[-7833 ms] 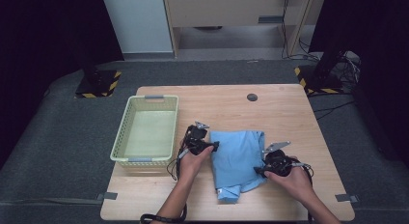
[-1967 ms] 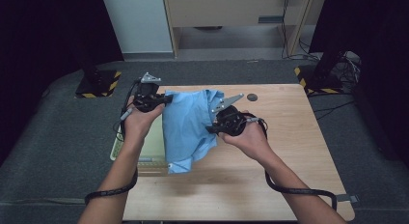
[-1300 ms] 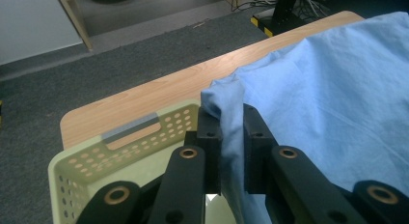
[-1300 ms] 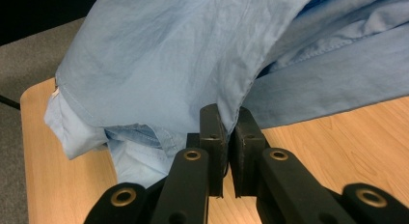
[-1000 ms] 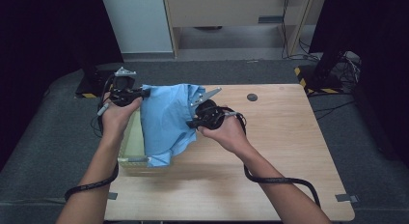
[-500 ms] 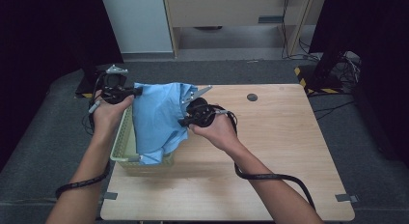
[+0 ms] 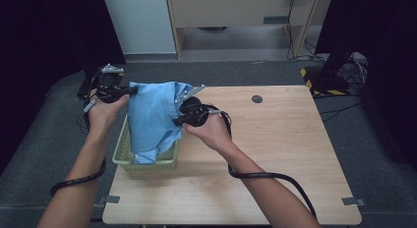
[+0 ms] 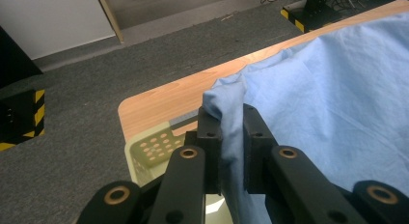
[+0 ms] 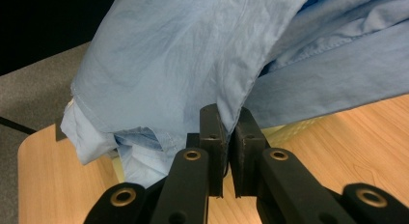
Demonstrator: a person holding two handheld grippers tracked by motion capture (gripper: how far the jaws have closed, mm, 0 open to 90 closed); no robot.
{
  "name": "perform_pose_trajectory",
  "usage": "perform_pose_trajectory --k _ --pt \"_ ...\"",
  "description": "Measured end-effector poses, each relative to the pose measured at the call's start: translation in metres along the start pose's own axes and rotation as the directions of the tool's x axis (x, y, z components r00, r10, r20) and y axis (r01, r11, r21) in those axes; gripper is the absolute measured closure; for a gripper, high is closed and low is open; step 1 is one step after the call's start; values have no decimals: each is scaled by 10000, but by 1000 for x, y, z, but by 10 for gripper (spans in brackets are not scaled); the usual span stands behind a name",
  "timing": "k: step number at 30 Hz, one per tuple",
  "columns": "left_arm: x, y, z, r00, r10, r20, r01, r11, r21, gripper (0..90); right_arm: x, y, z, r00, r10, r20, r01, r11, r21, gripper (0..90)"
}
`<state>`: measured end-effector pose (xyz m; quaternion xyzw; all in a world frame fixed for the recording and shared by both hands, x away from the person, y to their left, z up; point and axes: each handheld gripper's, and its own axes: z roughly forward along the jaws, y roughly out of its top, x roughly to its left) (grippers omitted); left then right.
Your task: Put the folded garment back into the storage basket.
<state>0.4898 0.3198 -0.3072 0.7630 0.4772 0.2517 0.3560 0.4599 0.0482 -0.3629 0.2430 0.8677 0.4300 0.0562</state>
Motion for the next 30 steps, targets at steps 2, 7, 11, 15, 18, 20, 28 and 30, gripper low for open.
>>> perform_pose_trajectory --k 2,7,11,15,18,20,28,30 --pt "3 1 1 10000 -16 -24 16 10000 18 818 0 2 4 10000 35 -12 -35 10000 -20 856" --pt "9 4 2 9999 49 -93 -48 10000 76 818 0 5 13 9999 143 -81 -144 9999 -90 856" --pt "12 3 3 9999 58 -154 -57 10000 74 819 1 7 19 9996 260 -121 -262 9996 -143 856" --pt "17 -1 3 9998 -30 -202 31 10000 58 819 3 9 23 9997 227 -116 -229 9996 -151 855" --pt "21 -1 3 9996 -72 -269 72 10000 15 819 4 11 26 9997 209 -125 -211 9996 -183 856" --pt "22 -2 3 9996 -87 -276 87 10000 -3 819 4 11 28 9997 225 -126 -228 9995 -234 855" --pt "26 -2 7 9994 -131 -313 131 9999 18 822 2 13 36 9990 441 -49 -442 9986 -289 855" --pt "27 -4 9 9994 -148 -324 151 9999 76 821 2 13 38 9990 446 -63 -447 9987 -262 855"
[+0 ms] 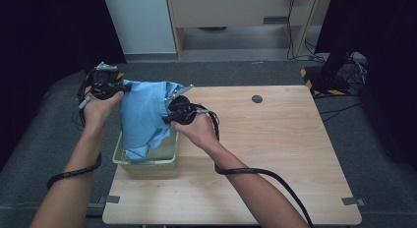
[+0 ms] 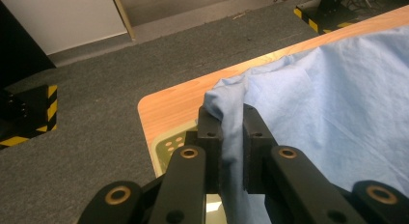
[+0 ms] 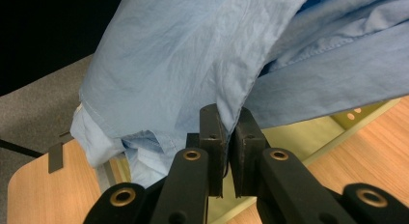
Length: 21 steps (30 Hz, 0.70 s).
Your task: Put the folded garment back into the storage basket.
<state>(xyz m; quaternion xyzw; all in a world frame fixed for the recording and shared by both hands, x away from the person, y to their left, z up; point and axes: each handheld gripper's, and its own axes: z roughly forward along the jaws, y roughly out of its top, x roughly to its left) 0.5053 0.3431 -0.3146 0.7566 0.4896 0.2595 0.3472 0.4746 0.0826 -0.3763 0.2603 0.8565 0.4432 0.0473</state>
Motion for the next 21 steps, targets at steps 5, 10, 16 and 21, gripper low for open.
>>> perform_pose_trajectory --k 5,10,16,21 --pt "2 -6 6 10000 -32 -2 32 10000 61 821 0 -2 7 10000 37 22 -37 10000 90 855" --pt "7 -11 11 9999 -95 -73 96 9998 172 821 -1 -3 17 9999 116 -43 -115 9998 154 854" --pt "13 -18 20 9997 -214 -68 216 9992 340 818 -4 -6 29 9996 262 46 -263 9993 264 849" --pt "19 -28 30 9973 -596 -427 619 9966 541 613 -10 -14 37 9992 342 191 -348 9990 283 635"
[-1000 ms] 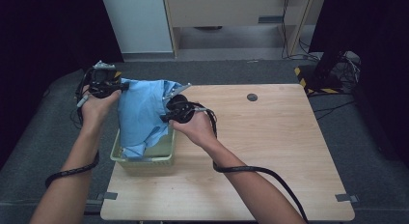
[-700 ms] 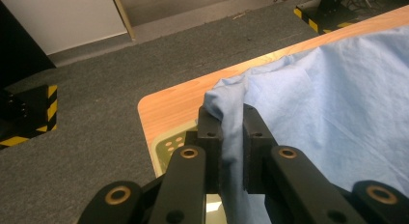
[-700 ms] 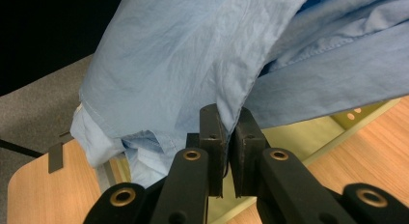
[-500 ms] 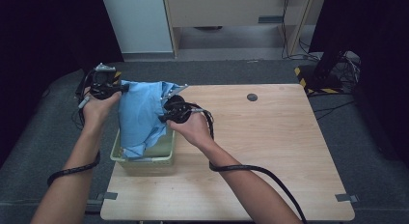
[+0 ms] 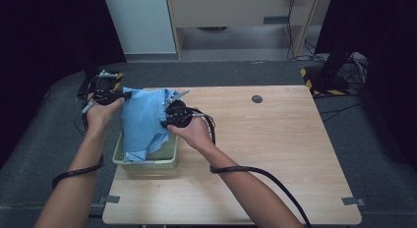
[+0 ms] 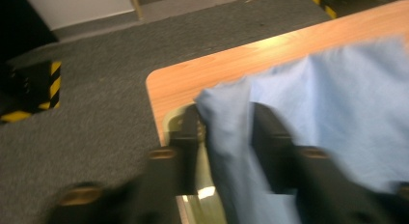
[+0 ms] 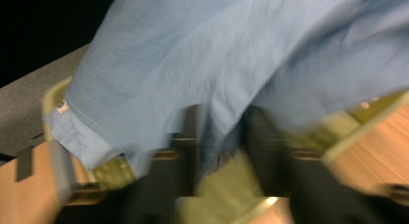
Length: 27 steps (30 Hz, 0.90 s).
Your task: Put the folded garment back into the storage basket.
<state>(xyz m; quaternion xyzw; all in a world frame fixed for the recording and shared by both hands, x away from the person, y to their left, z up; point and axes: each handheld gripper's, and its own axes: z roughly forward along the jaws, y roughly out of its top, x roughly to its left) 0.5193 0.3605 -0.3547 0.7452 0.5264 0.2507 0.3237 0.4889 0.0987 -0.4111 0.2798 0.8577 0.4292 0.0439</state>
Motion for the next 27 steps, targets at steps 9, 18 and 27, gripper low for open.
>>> perform_pose_trajectory --k 9,18,27 --pt "-11 -16 12 9998 -195 59 193 9992 344 346 -8 -20 0 9995 109 309 -117 9996 260 306" --pt "-26 -22 14 9998 -162 151 152 9977 663 245 -3 -23 -6 9999 -96 130 94 9999 145 229" --pt "-37 -30 18 9980 -581 263 551 9932 1024 108 4 -28 -20 9988 -474 -133 470 9986 -254 168"
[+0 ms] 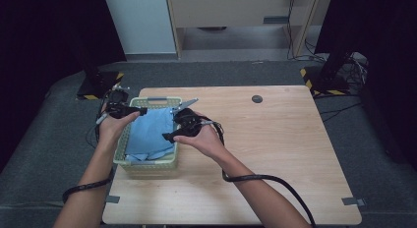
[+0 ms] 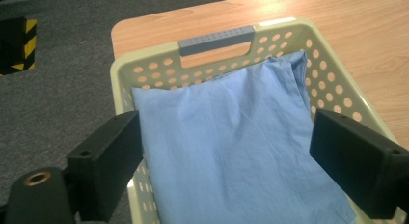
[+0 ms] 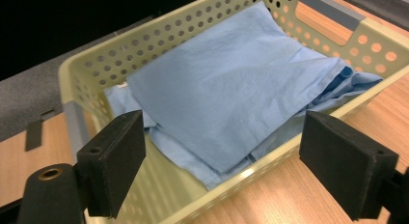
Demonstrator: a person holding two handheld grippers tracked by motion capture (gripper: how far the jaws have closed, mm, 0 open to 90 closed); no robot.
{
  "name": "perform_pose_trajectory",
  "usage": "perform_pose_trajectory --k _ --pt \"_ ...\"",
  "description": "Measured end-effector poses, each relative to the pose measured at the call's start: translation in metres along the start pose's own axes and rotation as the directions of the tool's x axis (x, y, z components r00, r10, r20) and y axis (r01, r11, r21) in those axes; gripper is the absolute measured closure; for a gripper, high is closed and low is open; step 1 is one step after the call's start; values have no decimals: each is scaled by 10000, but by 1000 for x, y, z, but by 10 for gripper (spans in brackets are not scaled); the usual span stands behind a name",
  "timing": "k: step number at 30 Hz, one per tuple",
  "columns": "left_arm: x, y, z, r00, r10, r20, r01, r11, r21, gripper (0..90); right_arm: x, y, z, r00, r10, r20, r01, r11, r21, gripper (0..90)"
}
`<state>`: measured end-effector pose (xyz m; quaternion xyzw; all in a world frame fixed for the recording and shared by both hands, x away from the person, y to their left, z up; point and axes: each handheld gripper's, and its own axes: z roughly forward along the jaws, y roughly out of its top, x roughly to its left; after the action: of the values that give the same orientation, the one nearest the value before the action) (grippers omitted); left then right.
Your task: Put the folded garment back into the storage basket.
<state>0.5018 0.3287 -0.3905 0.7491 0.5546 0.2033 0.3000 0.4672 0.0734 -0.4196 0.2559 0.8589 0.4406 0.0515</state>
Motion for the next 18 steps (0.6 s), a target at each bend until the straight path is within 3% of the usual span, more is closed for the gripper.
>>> perform_pose_trajectory --k 4,18 --pt "-6 -4 1 9999 -164 -4 164 9999 10 80 2 -3 -6 9999 -97 -120 97 10000 -19 155" --pt "-38 -10 8 9993 210 318 -212 9998 65 58 6 -13 -29 9993 -341 -167 343 9994 92 115"
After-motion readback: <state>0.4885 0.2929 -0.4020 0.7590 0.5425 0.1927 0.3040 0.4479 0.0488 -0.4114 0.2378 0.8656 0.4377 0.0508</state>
